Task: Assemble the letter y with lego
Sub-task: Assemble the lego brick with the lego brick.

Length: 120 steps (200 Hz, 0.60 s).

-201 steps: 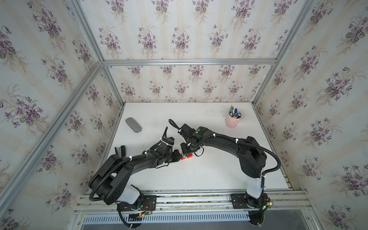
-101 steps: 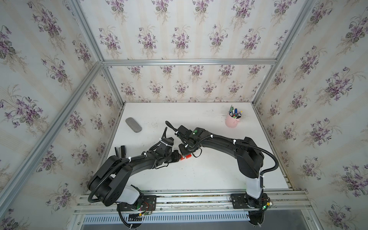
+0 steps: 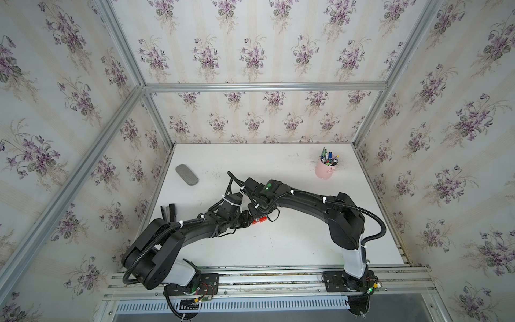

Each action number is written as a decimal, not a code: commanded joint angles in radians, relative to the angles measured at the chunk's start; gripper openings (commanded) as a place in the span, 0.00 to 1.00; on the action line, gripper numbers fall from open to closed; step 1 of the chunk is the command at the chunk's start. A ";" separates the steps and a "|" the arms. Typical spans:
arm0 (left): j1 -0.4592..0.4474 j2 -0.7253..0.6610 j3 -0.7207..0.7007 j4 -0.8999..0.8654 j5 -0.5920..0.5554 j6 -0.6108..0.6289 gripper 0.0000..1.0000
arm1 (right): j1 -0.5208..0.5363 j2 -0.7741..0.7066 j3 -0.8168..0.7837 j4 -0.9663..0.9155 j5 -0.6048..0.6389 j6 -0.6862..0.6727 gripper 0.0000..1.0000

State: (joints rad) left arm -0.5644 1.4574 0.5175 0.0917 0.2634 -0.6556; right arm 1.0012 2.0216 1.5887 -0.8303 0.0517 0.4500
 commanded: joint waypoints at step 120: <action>0.019 0.021 -0.024 -0.181 -0.092 0.025 0.14 | 0.039 0.073 0.014 -0.074 -0.048 0.012 0.05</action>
State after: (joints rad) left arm -0.5484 1.4609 0.5121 0.1047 0.2920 -0.6563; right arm 1.0222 2.0430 1.6093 -0.8494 0.0925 0.4641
